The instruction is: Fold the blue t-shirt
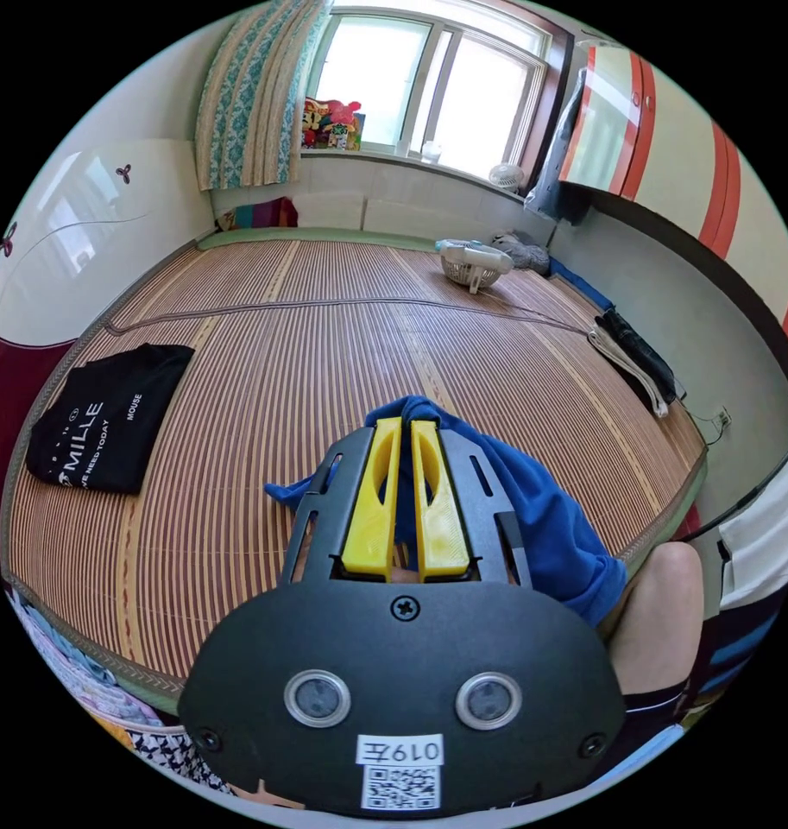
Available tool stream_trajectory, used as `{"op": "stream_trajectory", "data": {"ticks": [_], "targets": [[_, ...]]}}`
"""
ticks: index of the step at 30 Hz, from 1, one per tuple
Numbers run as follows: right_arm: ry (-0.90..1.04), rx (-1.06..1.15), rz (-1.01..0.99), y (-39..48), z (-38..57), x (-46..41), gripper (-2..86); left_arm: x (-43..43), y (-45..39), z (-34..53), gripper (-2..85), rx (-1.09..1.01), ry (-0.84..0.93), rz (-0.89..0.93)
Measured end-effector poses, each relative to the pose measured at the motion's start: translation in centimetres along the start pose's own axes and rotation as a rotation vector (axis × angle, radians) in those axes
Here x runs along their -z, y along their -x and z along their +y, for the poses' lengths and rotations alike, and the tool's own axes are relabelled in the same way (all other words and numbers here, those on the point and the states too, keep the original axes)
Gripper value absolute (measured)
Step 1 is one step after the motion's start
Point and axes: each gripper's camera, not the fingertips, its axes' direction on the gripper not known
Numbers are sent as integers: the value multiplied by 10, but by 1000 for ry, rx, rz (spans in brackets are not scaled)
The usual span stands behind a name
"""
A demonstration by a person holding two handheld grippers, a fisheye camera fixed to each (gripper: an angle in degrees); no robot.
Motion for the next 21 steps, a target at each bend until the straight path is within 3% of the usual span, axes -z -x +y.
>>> {"op": "stream_trajectory", "data": {"ticks": [2, 8, 13, 17, 21], "targets": [[46, 142, -262, 119, -19, -77, -8, -3, -9, 1, 11, -33, 17, -23], [35, 377, -370, 362, -41, -121, 3, -16, -40, -1, 9, -116, 121, -191], [-72, 509, -456, 458, -15, -74, 96, -14, -54, 1, 8, -204, 127, -266], [-95, 621, -413, 531, 22, -46, 131, -13, -33, -2, 9, -100, 148, -144], [-141, 676, -291, 578, 42, -23, 100, -9, -16, -3, 9, -30, 142, -31]]}}
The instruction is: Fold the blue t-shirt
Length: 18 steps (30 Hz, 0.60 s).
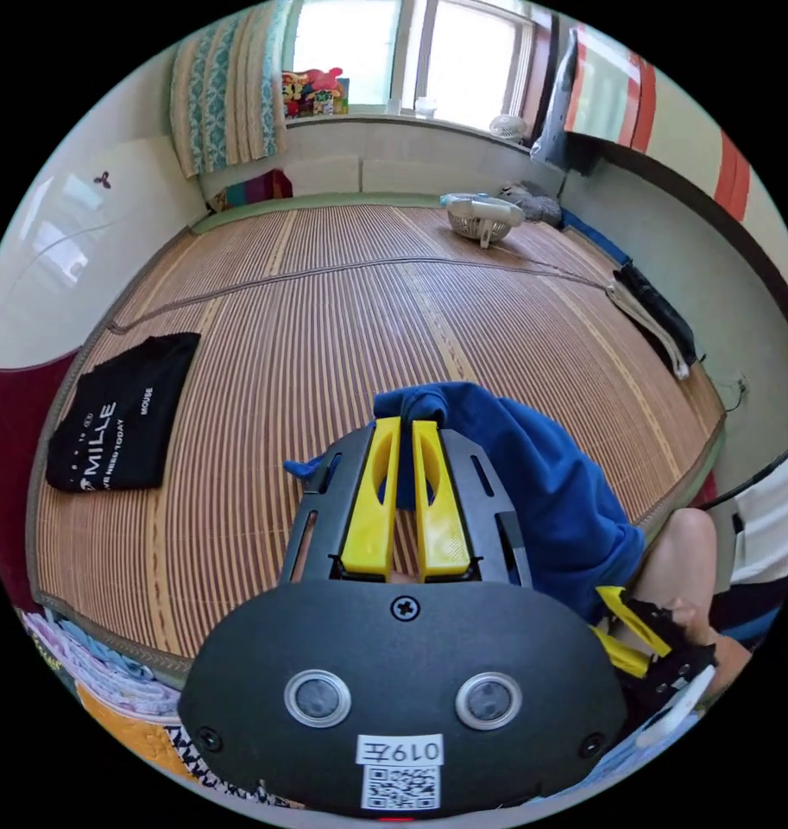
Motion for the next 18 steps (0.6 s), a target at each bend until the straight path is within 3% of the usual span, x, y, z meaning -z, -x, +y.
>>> {"op": "stream_trajectory", "data": {"ticks": [3, 7, 18], "targets": [[25, -63, 149, 11, -7, 2, 5, 2, 7, 1, 8, 26, -5, 46], [-11, -250, 45, -32, 3, 32, -8, 14, -1, 3, 7, -2, -61, -39], [27, -696, 237, -181, 71, 43, -9, 24, -43, -7, 6, -79, -184, -124]]}}
